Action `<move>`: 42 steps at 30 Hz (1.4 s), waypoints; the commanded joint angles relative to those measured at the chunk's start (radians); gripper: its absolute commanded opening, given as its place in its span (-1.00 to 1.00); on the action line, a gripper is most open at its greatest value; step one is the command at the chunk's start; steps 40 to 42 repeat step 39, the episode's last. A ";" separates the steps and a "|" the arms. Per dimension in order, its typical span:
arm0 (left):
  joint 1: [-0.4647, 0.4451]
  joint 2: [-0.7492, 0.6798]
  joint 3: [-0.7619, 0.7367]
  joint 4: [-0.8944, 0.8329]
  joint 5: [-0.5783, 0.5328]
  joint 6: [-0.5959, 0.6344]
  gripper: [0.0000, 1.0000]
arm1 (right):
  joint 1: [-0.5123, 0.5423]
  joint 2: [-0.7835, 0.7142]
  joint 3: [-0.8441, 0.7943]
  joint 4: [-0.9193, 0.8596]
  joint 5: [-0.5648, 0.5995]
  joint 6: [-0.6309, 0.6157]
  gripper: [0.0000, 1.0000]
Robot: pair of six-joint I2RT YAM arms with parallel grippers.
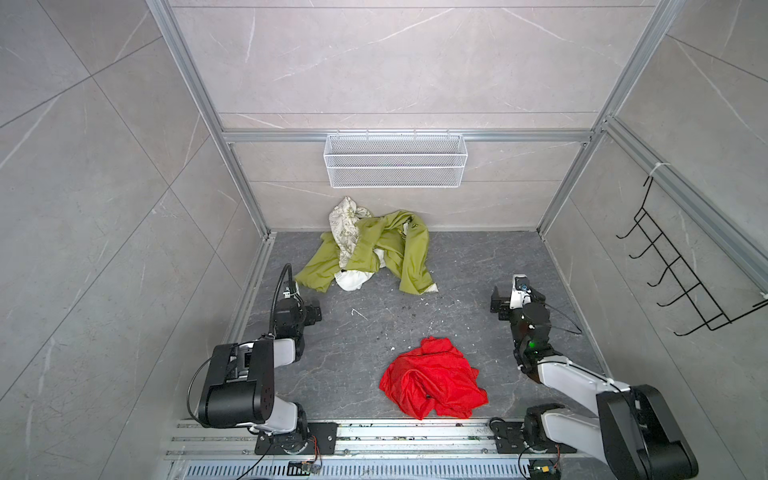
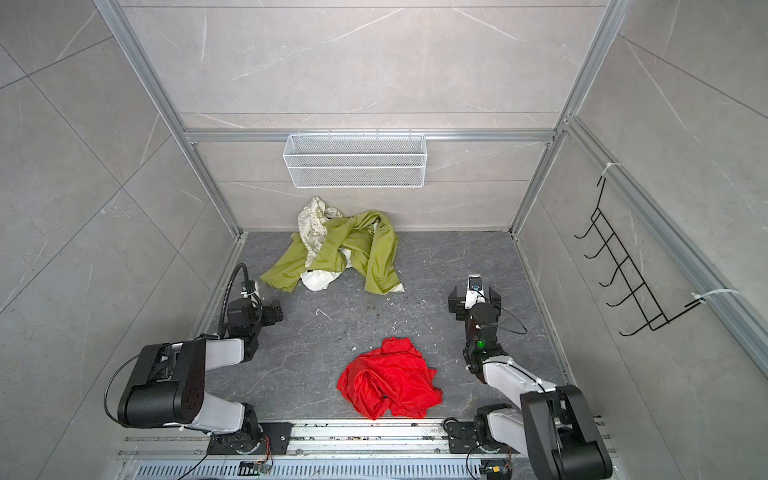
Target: Pick out a specific cloth from the pile
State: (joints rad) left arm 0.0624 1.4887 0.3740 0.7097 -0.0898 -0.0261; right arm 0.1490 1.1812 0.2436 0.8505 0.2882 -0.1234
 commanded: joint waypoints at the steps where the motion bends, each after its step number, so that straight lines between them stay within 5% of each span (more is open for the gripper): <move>1: 0.001 0.011 -0.001 0.113 0.039 0.007 0.98 | -0.001 0.093 -0.018 0.061 0.001 0.010 0.99; 3: 0.001 0.011 -0.001 0.113 0.039 0.007 0.98 | -0.006 0.086 0.023 -0.059 -0.013 0.026 0.98; 7: 0.001 0.012 -0.002 0.112 0.039 0.006 0.99 | -0.007 0.073 -0.014 0.008 -0.002 0.023 0.99; 10: 0.002 0.012 -0.002 0.113 0.039 0.006 0.99 | -0.007 0.036 -0.094 0.150 -0.121 0.108 0.99; 14: 0.001 0.012 -0.002 0.112 0.041 0.007 0.99 | -0.035 0.308 -0.041 0.287 -0.124 0.131 0.99; 15: 0.001 0.012 -0.001 0.113 0.041 0.008 0.99 | -0.037 0.394 -0.048 0.452 -0.123 0.124 0.99; 18: 0.001 0.012 -0.001 0.112 0.040 0.007 0.99 | -0.059 0.308 0.050 0.120 -0.166 0.139 0.99; 21: 0.001 0.012 -0.001 0.111 0.038 0.007 1.00 | -0.075 0.316 0.105 0.022 -0.163 0.153 0.99; 42: 0.001 0.010 -0.001 0.113 0.039 0.006 1.00 | -0.101 0.338 0.123 0.023 -0.247 0.159 0.99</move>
